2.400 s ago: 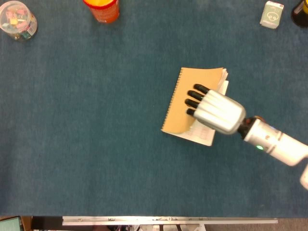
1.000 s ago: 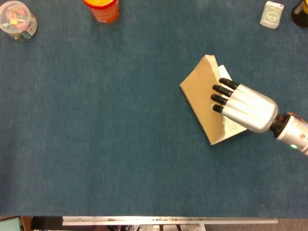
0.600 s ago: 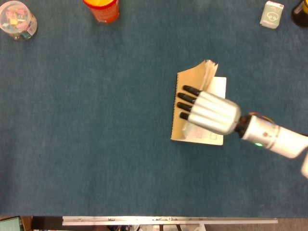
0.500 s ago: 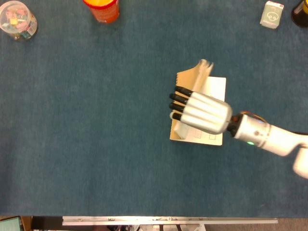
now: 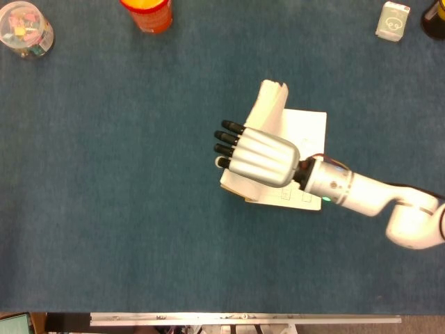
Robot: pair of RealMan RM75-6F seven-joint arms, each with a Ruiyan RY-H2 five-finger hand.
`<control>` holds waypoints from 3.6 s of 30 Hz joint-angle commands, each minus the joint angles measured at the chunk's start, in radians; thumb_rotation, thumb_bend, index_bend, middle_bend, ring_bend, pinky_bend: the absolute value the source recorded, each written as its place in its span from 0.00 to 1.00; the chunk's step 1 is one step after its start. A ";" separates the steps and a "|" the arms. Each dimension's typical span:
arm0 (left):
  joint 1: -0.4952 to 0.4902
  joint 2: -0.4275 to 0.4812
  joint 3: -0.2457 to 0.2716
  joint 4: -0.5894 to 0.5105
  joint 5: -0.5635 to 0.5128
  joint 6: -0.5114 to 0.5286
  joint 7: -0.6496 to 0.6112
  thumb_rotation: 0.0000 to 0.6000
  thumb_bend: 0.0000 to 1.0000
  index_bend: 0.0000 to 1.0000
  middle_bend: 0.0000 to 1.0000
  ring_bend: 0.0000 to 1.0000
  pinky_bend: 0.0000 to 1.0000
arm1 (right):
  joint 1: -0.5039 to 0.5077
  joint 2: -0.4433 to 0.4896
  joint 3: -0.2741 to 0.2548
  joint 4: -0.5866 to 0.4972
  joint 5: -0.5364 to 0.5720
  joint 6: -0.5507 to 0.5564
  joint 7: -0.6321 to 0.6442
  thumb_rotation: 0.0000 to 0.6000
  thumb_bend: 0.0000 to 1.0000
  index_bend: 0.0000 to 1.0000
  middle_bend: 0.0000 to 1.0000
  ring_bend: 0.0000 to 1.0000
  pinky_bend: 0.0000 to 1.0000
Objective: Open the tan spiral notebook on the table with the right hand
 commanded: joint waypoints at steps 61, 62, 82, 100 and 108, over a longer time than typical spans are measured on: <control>-0.006 0.001 -0.009 0.023 -0.019 -0.017 -0.019 1.00 0.51 0.31 0.28 0.15 0.17 | -0.194 0.385 -0.049 -0.364 0.264 0.083 -0.128 1.00 0.16 0.10 0.15 0.07 0.09; -0.007 0.000 -0.010 0.024 -0.020 -0.018 -0.019 1.00 0.51 0.31 0.28 0.15 0.17 | -0.205 0.401 -0.052 -0.376 0.266 0.091 -0.124 1.00 0.16 0.10 0.15 0.08 0.11; -0.020 -0.016 -0.016 0.033 -0.022 -0.031 -0.020 1.00 0.51 0.31 0.28 0.15 0.17 | -0.406 0.578 -0.131 -0.473 0.246 0.216 -0.095 1.00 0.17 0.13 0.22 0.11 0.15; -0.046 -0.100 -0.044 0.092 0.011 -0.003 -0.035 1.00 0.51 0.31 0.28 0.15 0.17 | -0.705 0.645 -0.102 -0.493 0.427 0.467 -0.086 1.00 0.23 0.22 0.25 0.11 0.15; -0.060 -0.126 -0.047 0.112 0.034 0.000 -0.044 1.00 0.51 0.31 0.28 0.15 0.17 | -0.777 0.645 -0.080 -0.484 0.437 0.526 -0.050 1.00 0.23 0.22 0.26 0.11 0.15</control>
